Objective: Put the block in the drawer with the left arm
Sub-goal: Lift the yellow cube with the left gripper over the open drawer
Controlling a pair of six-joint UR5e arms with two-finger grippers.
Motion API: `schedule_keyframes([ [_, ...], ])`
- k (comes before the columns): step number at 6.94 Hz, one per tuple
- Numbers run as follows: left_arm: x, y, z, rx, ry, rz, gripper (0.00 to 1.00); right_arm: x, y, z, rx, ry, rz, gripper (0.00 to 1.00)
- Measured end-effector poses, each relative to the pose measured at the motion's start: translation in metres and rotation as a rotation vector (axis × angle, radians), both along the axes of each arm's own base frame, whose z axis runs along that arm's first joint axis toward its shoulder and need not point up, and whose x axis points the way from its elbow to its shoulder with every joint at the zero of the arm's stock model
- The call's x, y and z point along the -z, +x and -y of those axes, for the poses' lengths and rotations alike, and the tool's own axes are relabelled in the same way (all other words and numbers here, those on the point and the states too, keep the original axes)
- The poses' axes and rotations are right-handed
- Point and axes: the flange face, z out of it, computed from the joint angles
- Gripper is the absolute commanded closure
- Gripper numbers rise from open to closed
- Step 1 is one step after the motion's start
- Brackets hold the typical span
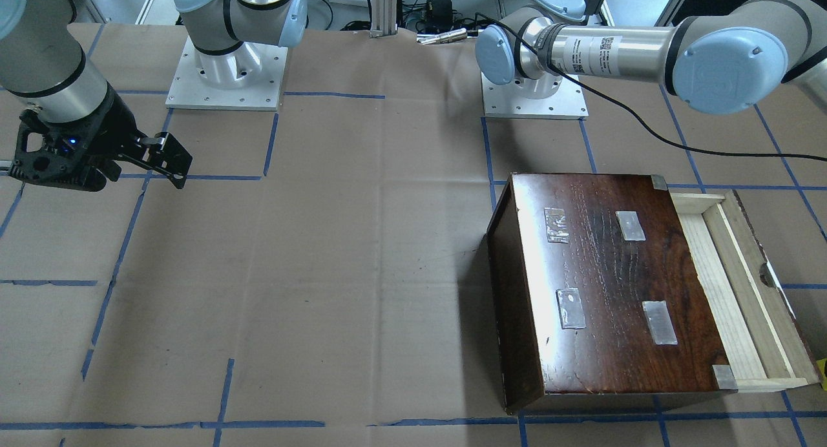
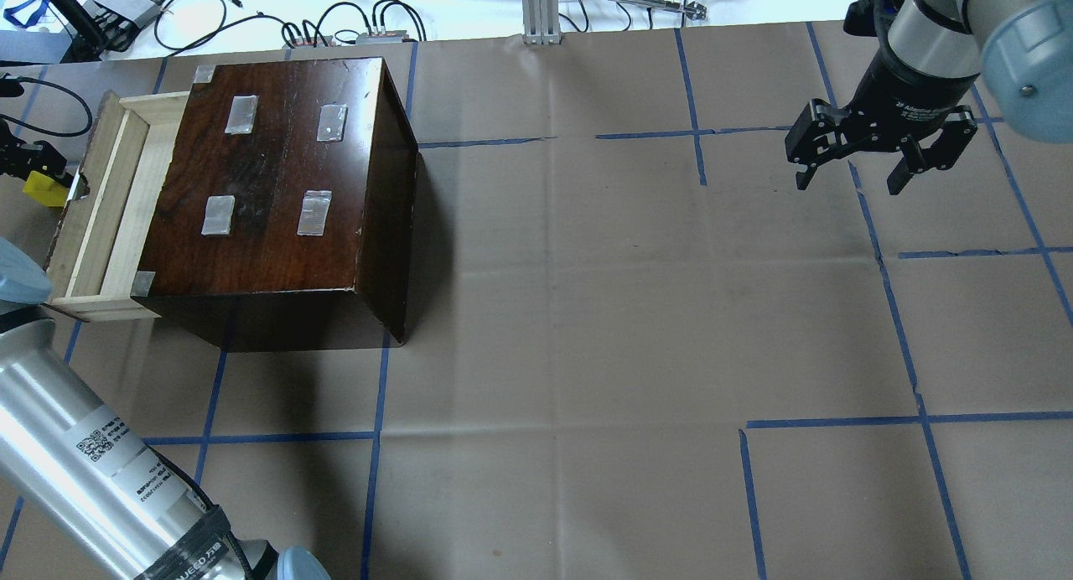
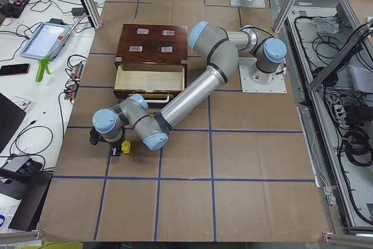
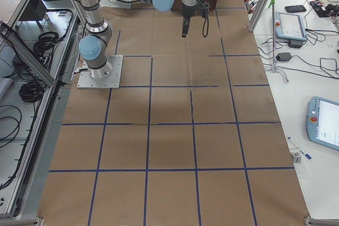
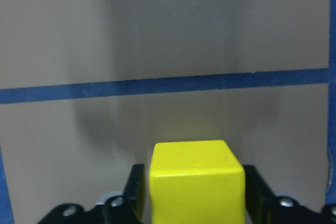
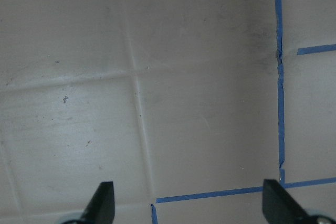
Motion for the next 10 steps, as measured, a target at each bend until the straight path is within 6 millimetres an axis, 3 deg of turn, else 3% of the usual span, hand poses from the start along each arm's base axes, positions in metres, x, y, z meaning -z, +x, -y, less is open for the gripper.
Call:
schedule_keyframes([
  [2,-0.022,0.0,0.002,0.003,-0.018,0.018,0.63,0.0,0.0,0.0,0.0,0.0,0.0,0.0],
  [3,-0.043,-0.004,-0.004,0.003,-0.009,0.013,0.63,0.0,0.0,0.0,0.0,0.0,0.0,0.0],
  [5,-0.106,-0.022,-0.038,-0.002,0.045,0.007,0.62,0.0,0.0,0.0,0.001,0.0,0.0,0.0],
  [8,-0.196,-0.082,-0.108,-0.015,0.056,0.032,0.62,0.0,0.0,0.0,0.0,0.0,0.0,0.0],
  [10,-0.219,-0.135,-0.153,-0.059,0.064,0.019,0.62,0.0,0.0,0.0,0.0,0.0,0.0,0.0],
])
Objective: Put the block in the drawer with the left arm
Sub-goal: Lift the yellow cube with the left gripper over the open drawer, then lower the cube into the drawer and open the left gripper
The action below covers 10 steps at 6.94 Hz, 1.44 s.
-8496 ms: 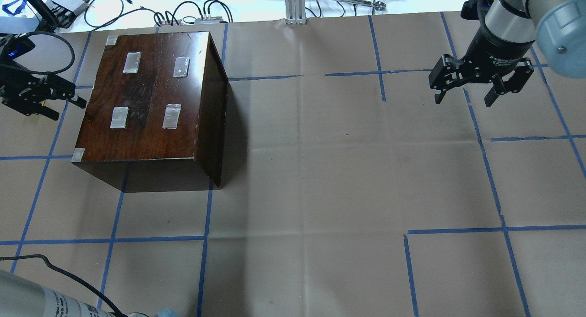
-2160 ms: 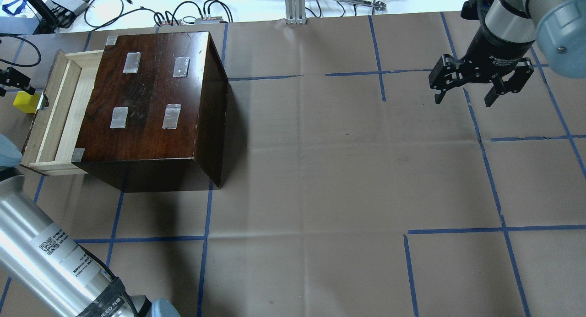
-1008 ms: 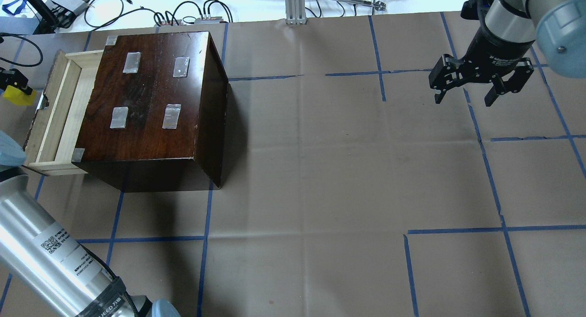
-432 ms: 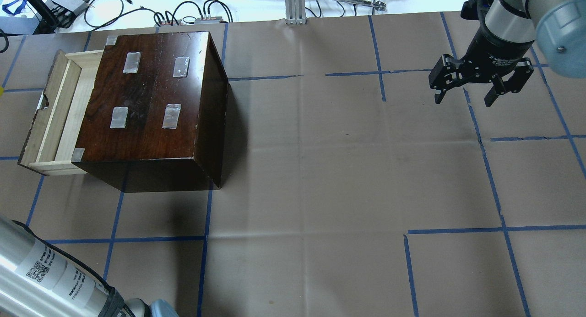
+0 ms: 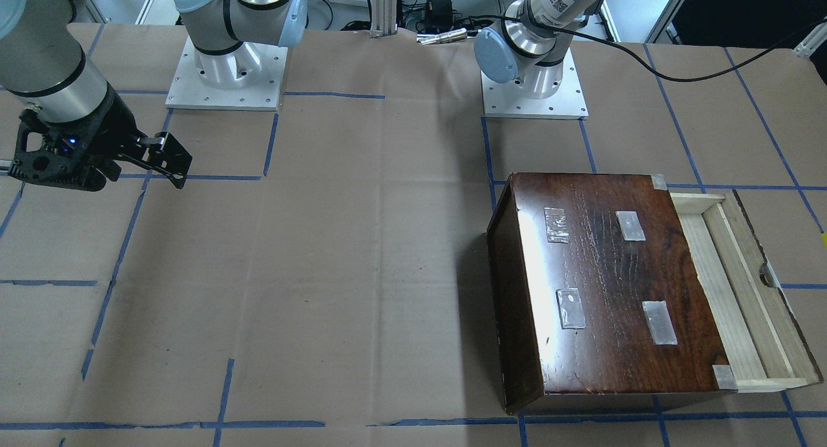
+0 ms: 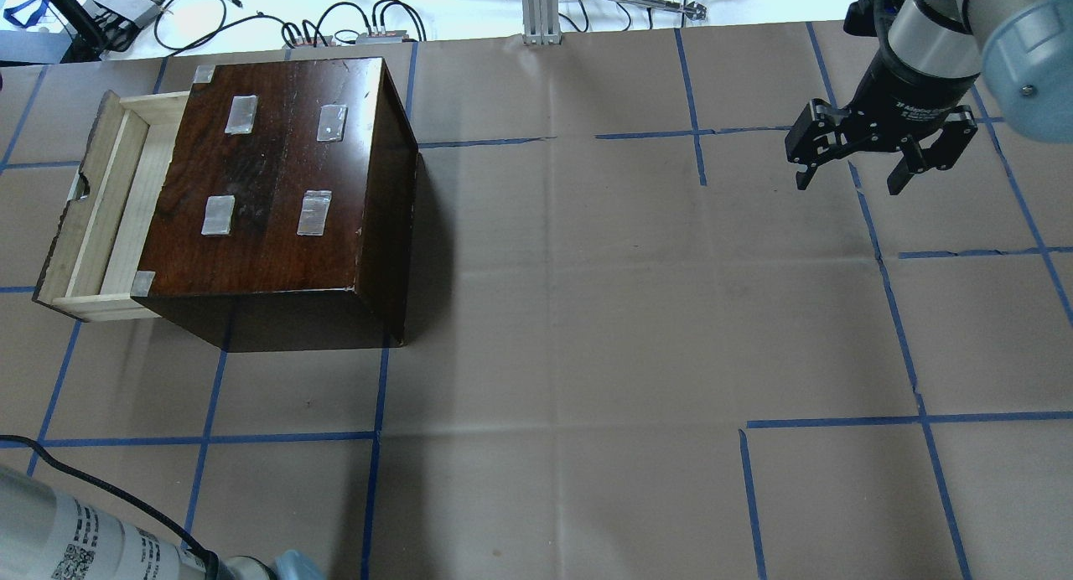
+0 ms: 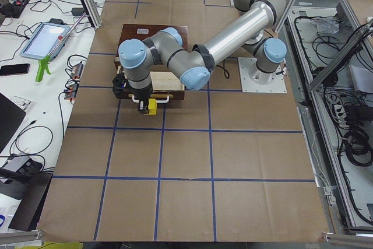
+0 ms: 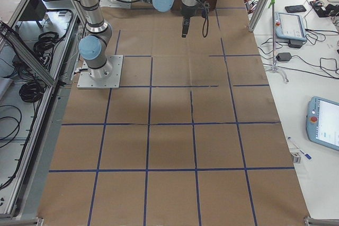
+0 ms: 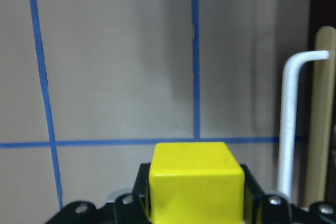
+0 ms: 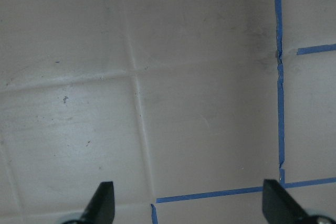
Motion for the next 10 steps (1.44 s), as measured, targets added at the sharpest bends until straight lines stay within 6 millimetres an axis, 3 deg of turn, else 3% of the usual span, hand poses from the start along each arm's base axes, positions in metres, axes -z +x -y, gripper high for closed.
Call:
schedule_keyframes([
  [2,-0.007,-0.073,-0.019,-0.037,0.004,-0.012,0.62,0.0,0.0,0.0,-0.001,0.0,0.0,0.0],
  [4,-0.009,-0.135,-0.018,-0.048,0.006,-0.015,0.62,0.0,0.0,0.0,-0.001,0.0,0.0,0.0],
  [6,0.008,-0.157,-0.016,-0.079,0.034,-0.028,0.62,0.0,0.0,0.0,-0.001,0.0,0.0,0.0],
  [9,0.04,-0.154,-0.006,-0.086,0.018,-0.02,0.62,0.0,0.0,0.0,-0.001,0.0,0.0,0.0],
  [10,0.049,-0.153,-0.003,-0.084,0.024,-0.024,0.56,0.0,0.0,0.0,-0.001,0.0,0.0,0.0],
])
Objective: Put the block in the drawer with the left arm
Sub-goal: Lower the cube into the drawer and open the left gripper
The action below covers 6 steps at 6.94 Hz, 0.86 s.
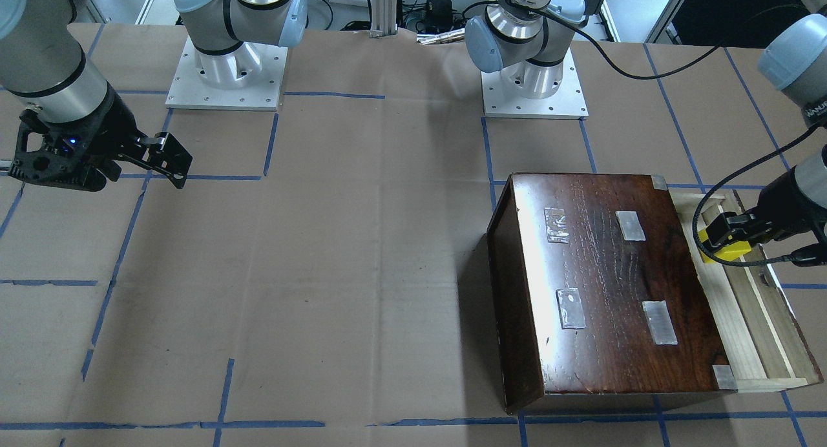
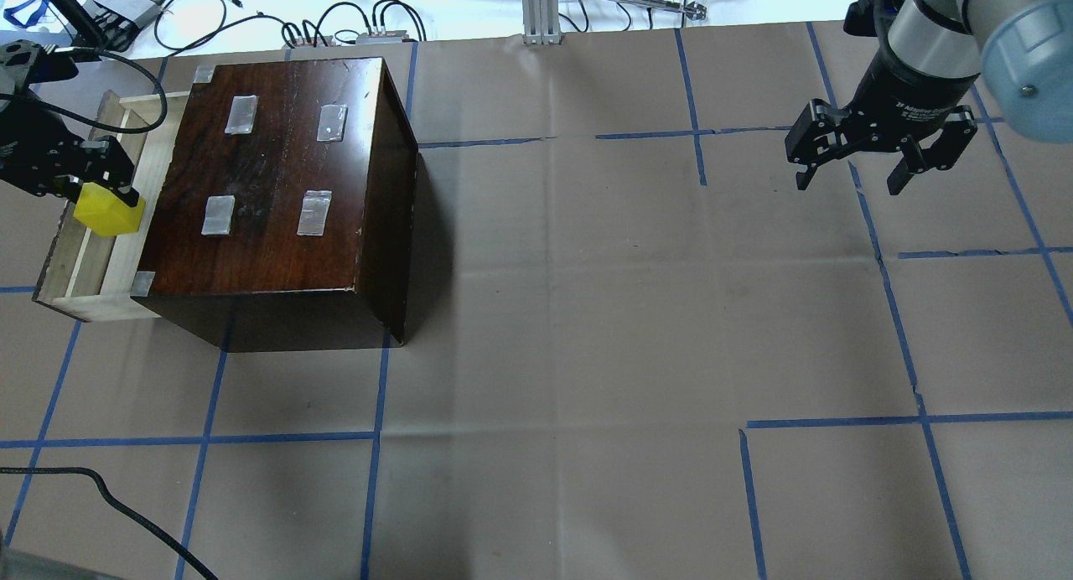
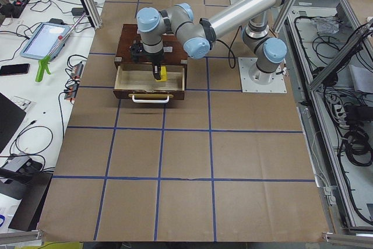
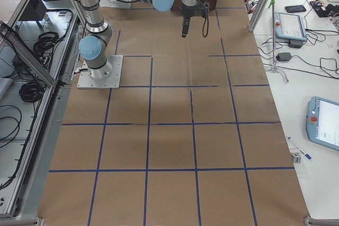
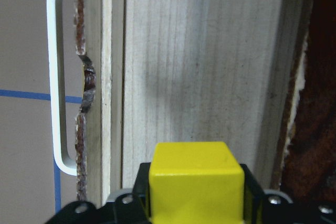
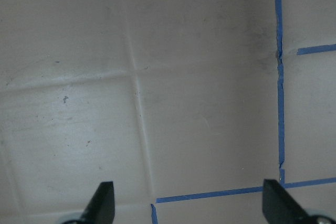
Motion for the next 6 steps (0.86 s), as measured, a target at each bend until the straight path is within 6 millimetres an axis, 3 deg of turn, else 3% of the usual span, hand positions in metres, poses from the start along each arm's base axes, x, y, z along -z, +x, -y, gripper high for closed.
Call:
schedule_keyframes([
  [2,0.014,0.001,0.001,0.002,0.017,-0.01,0.33,0.0,0.0,0.0,0.0,-0.001,0.0,0.0],
  [3,0.017,0.001,0.002,0.002,0.023,-0.014,0.01,0.0,0.0,0.0,0.001,-0.001,0.0,0.0],
  [6,0.008,-0.001,0.003,0.004,0.008,-0.005,0.01,0.0,0.0,0.0,0.0,0.0,0.0,0.0],
])
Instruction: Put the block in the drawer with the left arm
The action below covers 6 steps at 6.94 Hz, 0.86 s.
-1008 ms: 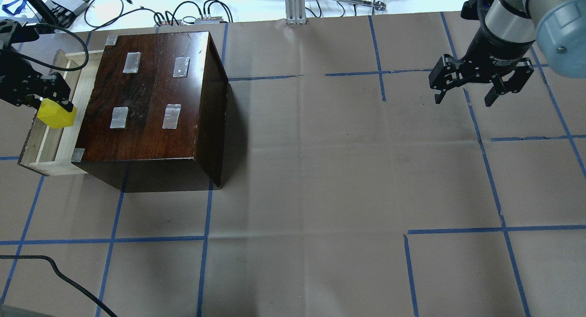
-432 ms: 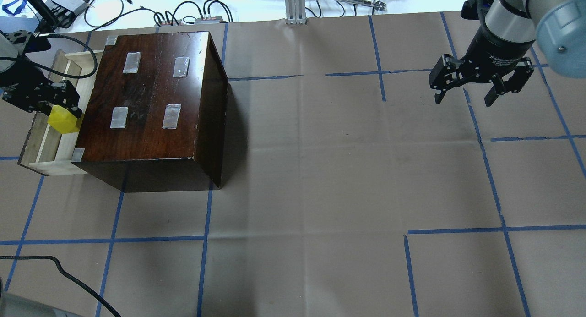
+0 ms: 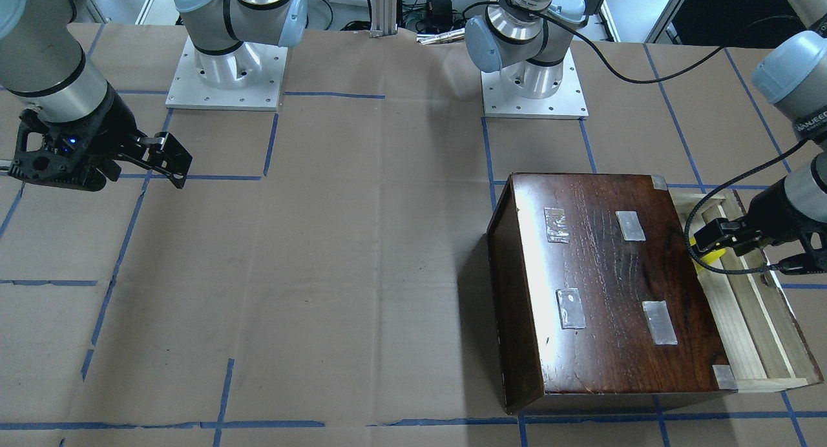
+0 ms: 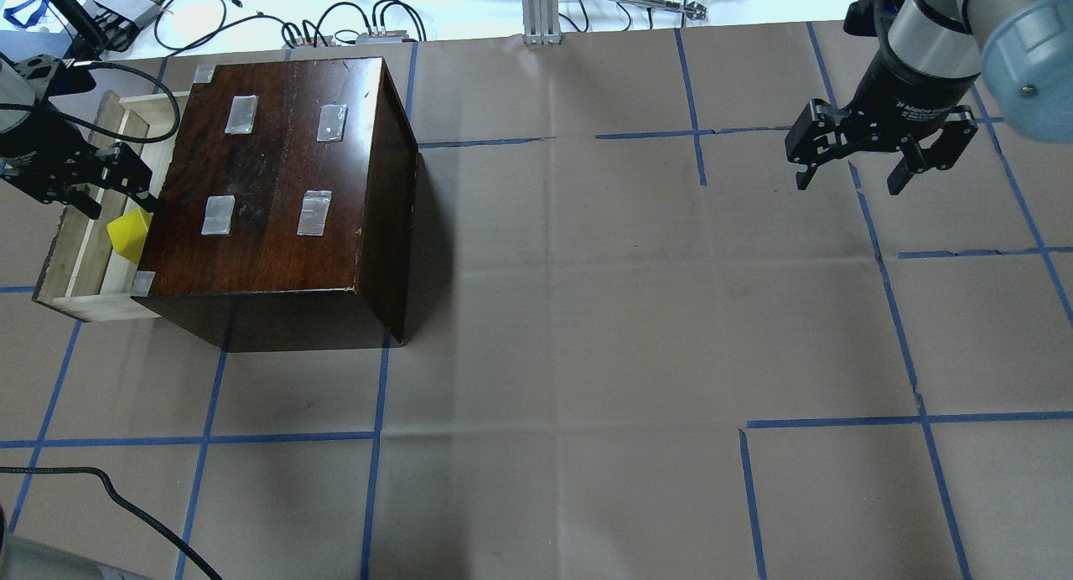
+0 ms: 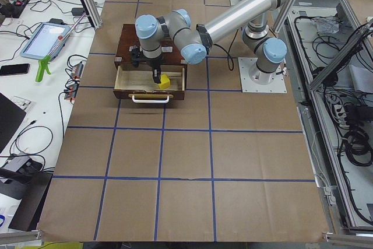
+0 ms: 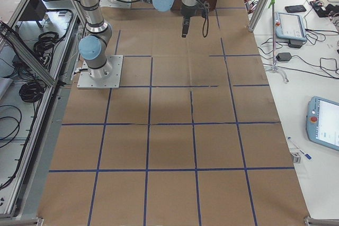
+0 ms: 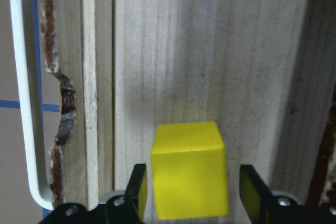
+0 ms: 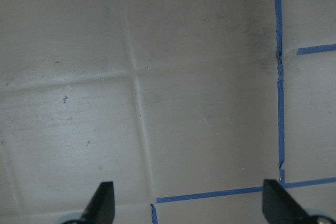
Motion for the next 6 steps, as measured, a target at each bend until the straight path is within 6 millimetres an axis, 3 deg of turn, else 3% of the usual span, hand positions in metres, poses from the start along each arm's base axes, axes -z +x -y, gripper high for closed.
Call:
schedule_keyframes([
  [4,-0.069,-0.013,-0.021,-0.021,-0.046,0.038,0.01,0.0,0.0,0.0,0.0,0.0,0.0,0.0],
  [5,-0.083,-0.027,-0.029,-0.046,-0.049,0.037,0.01,0.0,0.0,0.0,0.0,0.0,0.0,0.0],
  [6,-0.096,-0.053,-0.034,-0.071,-0.051,0.036,0.01,0.0,0.0,0.0,0.001,0.0,0.0,0.0],
])
